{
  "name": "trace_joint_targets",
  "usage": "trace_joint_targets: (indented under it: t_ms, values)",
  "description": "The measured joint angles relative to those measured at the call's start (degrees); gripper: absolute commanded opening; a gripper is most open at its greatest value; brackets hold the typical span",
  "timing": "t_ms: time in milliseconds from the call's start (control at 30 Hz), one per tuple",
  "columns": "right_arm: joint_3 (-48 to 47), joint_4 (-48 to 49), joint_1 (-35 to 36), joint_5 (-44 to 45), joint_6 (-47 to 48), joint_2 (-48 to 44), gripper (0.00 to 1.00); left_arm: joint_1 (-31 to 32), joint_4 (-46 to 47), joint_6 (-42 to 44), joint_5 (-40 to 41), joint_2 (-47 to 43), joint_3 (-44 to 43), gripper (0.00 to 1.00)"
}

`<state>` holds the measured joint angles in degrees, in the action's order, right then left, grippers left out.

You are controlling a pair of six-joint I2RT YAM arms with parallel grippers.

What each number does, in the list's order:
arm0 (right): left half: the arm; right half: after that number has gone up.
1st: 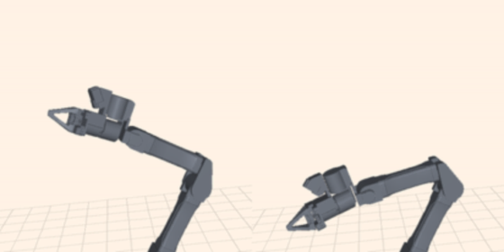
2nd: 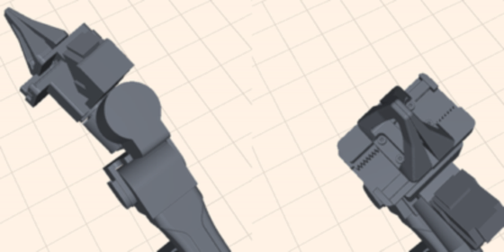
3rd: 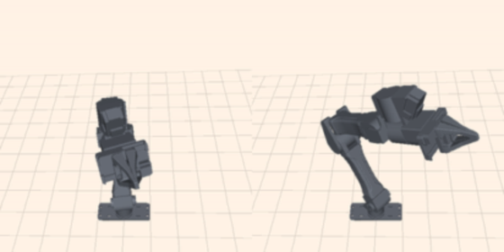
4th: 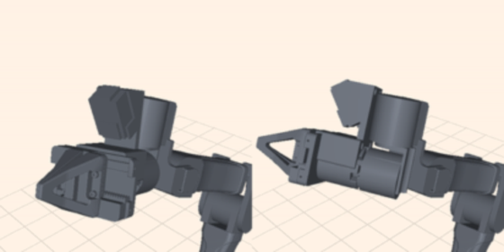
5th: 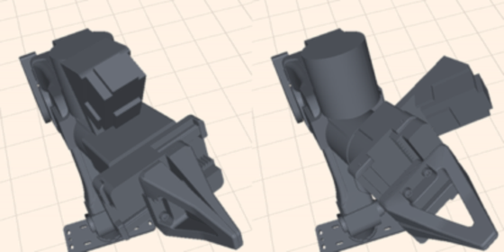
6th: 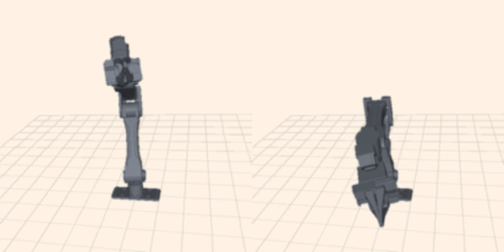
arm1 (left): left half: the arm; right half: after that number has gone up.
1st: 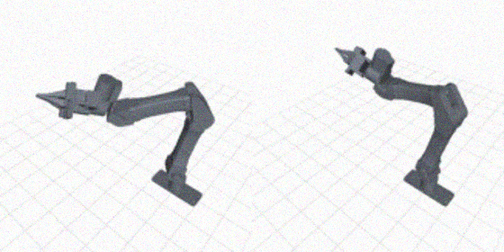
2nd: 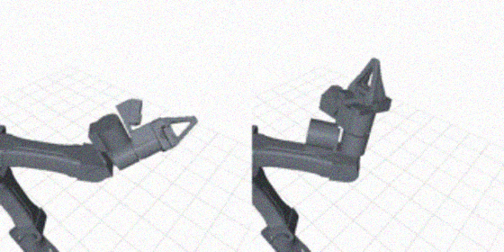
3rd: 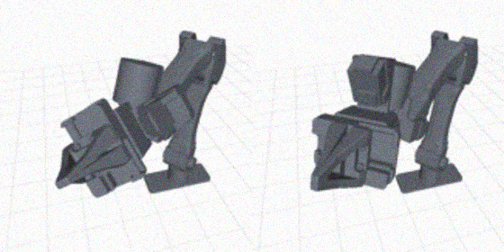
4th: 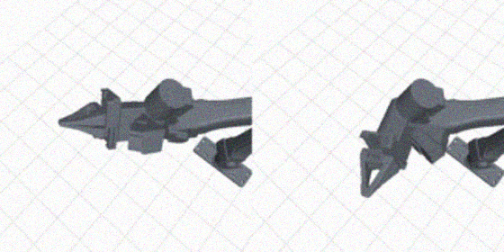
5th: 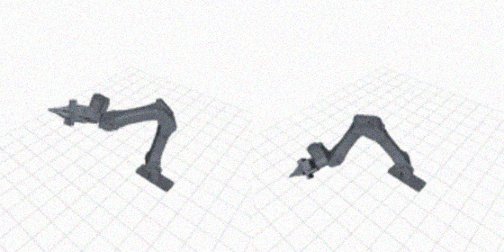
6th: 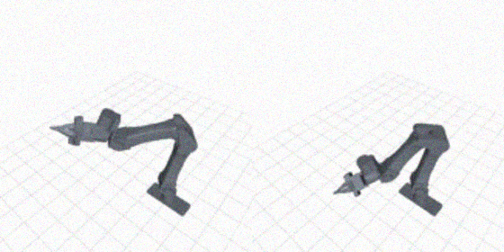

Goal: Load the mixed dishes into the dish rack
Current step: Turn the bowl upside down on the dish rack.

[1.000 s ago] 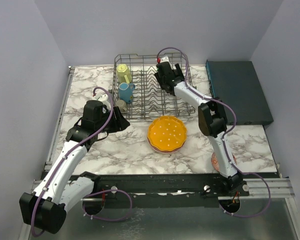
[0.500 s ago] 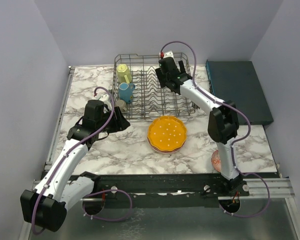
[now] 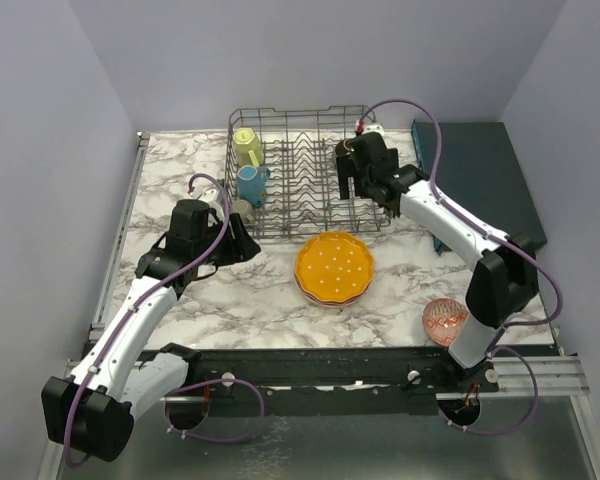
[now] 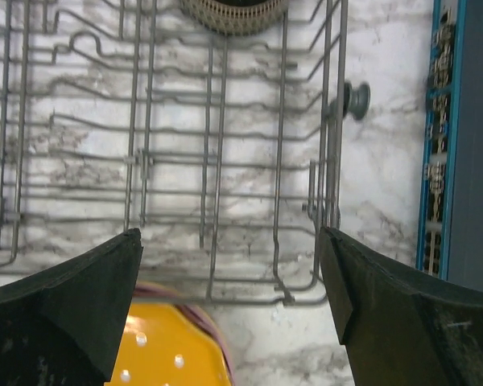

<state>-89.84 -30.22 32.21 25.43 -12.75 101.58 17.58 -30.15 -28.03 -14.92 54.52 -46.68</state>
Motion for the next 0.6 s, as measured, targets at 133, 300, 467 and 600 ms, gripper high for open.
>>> trace_joint_targets:
  t_ms: [133,300,467,600]
  values:
    - [6.86,-2.16,0.0,-2.05,-3.63,-5.86,0.95,0.0,-0.09,0.0,0.33,0.2,0.0,0.59]
    - [13.31,-5.97,0.0,-5.14,-8.24,-13.75,0.95,0.0,-0.17,0.0,0.68,0.26,0.0,0.59]
    - [17.77,-9.2,0.0,-6.69,-12.72,-21.9,0.93,0.0,-0.44,0.0,0.81,0.5,0.0,0.59]
    - [20.94,-12.76,0.0,-6.86,-16.31,-26.36,0.91,0.0,-0.48,0.0,0.81,0.52,0.0,0.59]
